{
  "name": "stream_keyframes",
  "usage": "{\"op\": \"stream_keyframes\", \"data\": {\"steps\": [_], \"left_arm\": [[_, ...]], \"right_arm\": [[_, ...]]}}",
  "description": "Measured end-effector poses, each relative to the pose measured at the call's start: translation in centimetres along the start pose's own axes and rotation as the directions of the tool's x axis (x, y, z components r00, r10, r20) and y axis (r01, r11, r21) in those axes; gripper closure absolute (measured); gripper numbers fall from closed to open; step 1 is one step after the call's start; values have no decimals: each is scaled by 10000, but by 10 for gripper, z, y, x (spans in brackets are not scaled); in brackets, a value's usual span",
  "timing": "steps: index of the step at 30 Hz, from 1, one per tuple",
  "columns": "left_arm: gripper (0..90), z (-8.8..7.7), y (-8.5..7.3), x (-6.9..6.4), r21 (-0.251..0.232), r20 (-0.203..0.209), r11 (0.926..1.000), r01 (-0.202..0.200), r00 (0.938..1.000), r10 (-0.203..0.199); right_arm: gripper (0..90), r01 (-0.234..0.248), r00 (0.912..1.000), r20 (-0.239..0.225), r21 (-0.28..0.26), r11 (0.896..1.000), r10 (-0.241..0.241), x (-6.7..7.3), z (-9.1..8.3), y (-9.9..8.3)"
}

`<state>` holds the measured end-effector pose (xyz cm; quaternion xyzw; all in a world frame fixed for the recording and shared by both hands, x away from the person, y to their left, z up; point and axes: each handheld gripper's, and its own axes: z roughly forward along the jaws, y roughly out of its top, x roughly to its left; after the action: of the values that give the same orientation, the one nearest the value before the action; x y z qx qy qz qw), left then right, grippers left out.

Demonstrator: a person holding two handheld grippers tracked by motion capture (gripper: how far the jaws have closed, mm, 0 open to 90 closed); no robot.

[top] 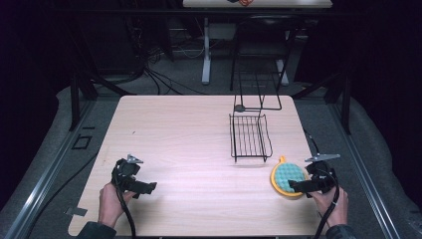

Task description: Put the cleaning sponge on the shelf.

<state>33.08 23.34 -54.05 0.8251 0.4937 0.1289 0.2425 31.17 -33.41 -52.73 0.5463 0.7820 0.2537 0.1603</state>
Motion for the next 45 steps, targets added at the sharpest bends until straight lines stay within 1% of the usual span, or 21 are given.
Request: {"op": "stream_keyframes", "data": {"steps": [3,5,6,15,18,23,24,25,26,29,30,32,35,37,38,40,41,44,45], "left_arm": [[2,0,0,0,41,62,10000,-28,10000,28],[2,0,0,-1,74,51,9999,-125,9999,125],[2,0,0,-1,86,56,9999,-89,9999,89],[2,1,0,-2,145,91,9998,-157,9998,155],[2,1,0,-3,202,92,9996,-207,9997,205],[2,1,0,-3,228,82,9994,-266,9996,264],[2,1,0,-3,248,90,9993,-265,9996,262],[2,1,0,-3,262,89,9993,-276,9996,273],[2,2,0,-3,250,81,9993,-276,9996,274],[2,1,0,-3,272,96,9991,-315,9995,312],[2,1,0,-3,250,92,9992,-312,9995,310],[2,1,0,-3,238,85,9993,-300,9995,298],[2,1,-1,-3,199,50,9993,-309,9995,308],[2,1,-1,-3,183,46,9994,-303,9995,302],[2,1,0,-3,223,73,9993,-315,9995,313],[2,1,-1,-3,241,69,9992,-314,9995,312],[2,1,0,-4,269,62,9992,-296,9995,295],[2,1,0,-4,308,39,9990,-321,9995,320],[4,1,-1,-4,308,39,9990,-315,9995,314]], "right_arm": [[0,-46,10000,-66,49,10000,46,-2,3,1],[0,-18,9999,-139,195,9998,21,-3,8,2],[0,-47,9999,-161,232,9997,51,-3,9,2],[0,63,9997,-239,274,9996,-56,-1,16,8],[22,-19,9995,-299,333,9994,29,-2,19,9],[65,5,9996,-279,396,9992,6,-2,22,9],[125,41,9998,-196,439,9990,-32,-1,23,9],[143,99,9998,-183,502,9987,-90,-1,24,9],[143,99,9998,-183,502,9987,-90,-1,24,9],[161,-58,9992,-384,604,9982,81,-2,26,7],[161,-58,9992,-384,604,9982,81,-2,26,7],[166,-206,9988,-441,653,9977,235,-3,27,6],[183,-324,9985,-415,622,9975,350,-3,27,5],[190,-320,9986,-402,568,9979,343,-3,27,4],[205,-427,9980,-441,525,9977,450,-3,28,3],[218,-438,9978,-471,506,9978,462,-4,27,2],[235,-689,9961,-513,453,9966,712,-5,28,1],[251,-732,9957,-538,508,9960,760,-6,27,1],[256,-787,9955,-483,545,9954,813,-5,28,1]]}}
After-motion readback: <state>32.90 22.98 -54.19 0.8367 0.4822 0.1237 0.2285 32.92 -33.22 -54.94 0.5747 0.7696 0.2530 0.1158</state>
